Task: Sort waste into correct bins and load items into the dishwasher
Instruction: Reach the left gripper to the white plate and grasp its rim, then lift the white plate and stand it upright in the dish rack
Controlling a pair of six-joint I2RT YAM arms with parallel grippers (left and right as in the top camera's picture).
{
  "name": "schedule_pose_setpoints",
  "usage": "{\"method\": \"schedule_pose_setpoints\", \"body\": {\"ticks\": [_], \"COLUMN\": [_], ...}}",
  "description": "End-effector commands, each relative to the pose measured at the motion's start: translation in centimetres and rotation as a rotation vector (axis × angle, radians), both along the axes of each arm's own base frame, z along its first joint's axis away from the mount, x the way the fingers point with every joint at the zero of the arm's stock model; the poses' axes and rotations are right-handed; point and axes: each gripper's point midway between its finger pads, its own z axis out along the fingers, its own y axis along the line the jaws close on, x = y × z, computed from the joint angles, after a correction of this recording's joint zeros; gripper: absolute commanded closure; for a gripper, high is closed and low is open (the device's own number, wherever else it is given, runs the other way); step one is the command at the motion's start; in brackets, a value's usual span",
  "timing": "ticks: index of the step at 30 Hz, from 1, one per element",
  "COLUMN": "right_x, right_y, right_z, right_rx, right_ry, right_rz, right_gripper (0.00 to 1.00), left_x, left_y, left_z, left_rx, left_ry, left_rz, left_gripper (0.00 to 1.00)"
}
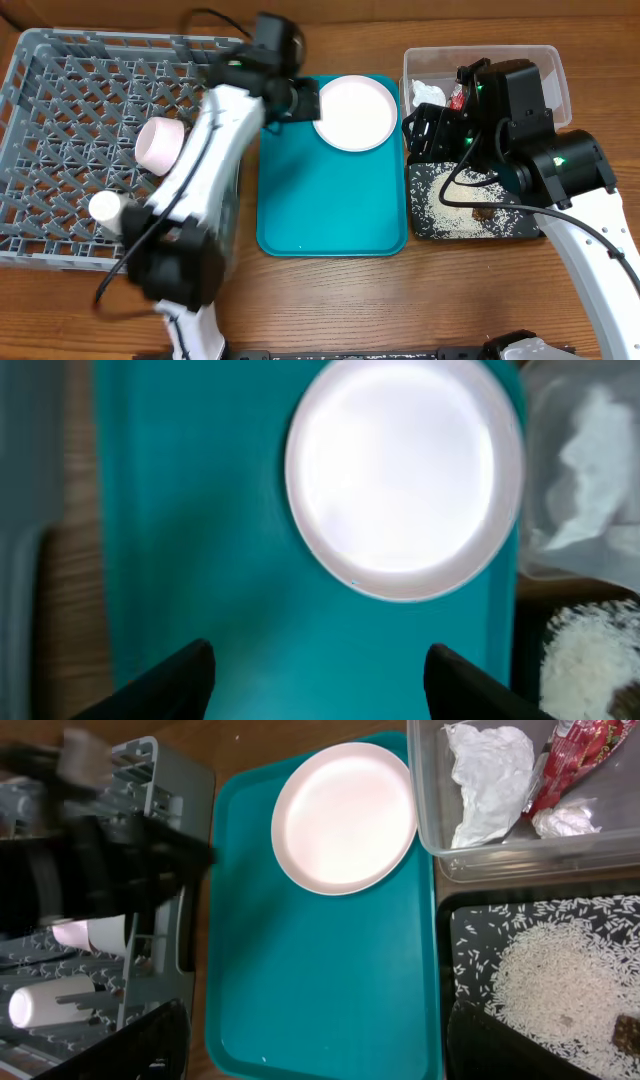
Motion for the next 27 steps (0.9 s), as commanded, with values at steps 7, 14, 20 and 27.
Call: {"method": "schedule_pose_setpoints", "body": {"ticks": [7,14,20,27], "right_x": [-0.1,-0.1,-0.2,-0.2], "right_y": [0.0,0.0,0.0,0.0], "right_z": [0.1,0.0,-0.1,-0.1], "right_rx": [0.001,0.000,-0.002,-0.003], "right_ry": [0.005,0.009,0.013,0.013], "right_rz": [0.004,0.004,0.004,0.005], "right_gripper": [0.16,0.16,0.16,0.16], "left_x": [0.8,-0.7,-2.4,-1.3], "left_y": [-3.4,-2.2,0.3,2.1], "left_z": [-10.1,-13.6,-12.9,-5.1], "left_rx": [-0.093,-0.001,0.123,0.165], "left_ry": [0.197,0.278,0.318,0.175], "left_rz": [0.131,0.131,0.116,0.105], "left_gripper": [0.40,0.60,0.96,0.96]}}
